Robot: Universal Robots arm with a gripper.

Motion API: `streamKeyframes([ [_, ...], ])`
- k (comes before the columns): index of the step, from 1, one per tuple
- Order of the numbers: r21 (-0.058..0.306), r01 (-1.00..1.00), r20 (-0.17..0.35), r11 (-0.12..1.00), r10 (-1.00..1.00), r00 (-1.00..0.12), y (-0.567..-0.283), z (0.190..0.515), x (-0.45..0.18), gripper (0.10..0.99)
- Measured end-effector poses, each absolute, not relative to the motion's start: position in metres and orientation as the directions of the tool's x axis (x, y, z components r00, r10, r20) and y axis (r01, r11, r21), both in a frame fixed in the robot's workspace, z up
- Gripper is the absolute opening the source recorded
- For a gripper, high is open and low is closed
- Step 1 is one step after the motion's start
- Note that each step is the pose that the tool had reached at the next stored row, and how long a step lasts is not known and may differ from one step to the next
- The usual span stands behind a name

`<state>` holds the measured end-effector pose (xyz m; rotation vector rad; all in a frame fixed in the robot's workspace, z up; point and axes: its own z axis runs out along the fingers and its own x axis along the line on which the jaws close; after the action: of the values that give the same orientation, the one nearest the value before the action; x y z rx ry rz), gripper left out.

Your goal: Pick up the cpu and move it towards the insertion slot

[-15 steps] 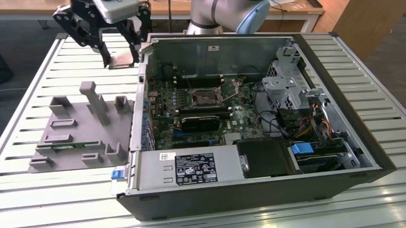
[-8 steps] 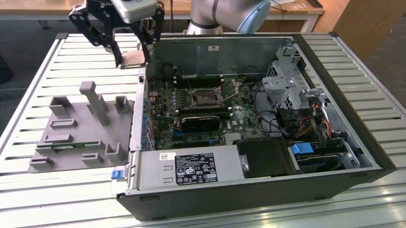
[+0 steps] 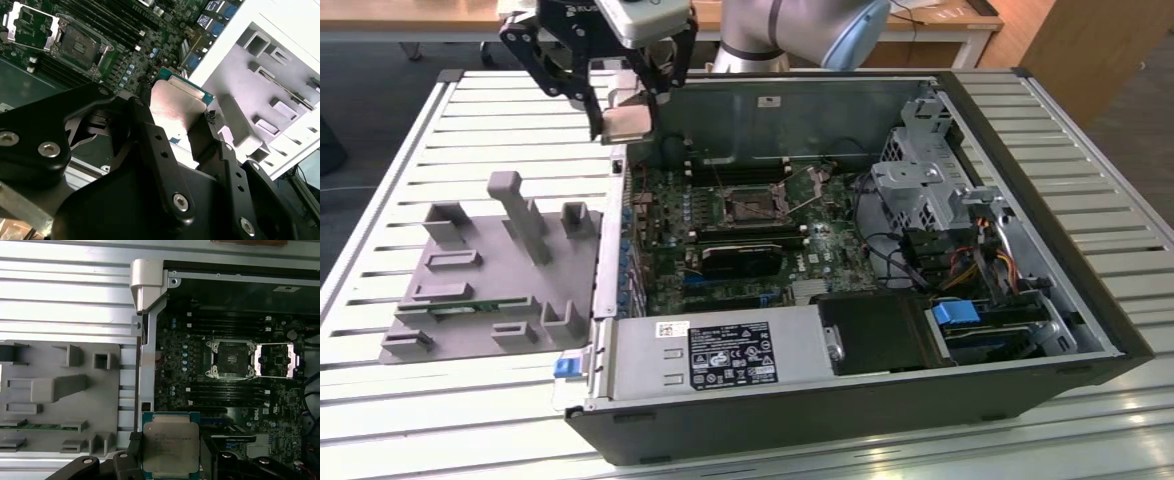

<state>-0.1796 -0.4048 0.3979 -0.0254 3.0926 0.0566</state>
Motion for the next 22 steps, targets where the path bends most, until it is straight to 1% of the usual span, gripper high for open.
streamKeyframes([
  [22, 0.036, -0.017, -0.048, 0.999, -0.015, -0.999, -0.405, 0.398, -0.114, 0.537],
])
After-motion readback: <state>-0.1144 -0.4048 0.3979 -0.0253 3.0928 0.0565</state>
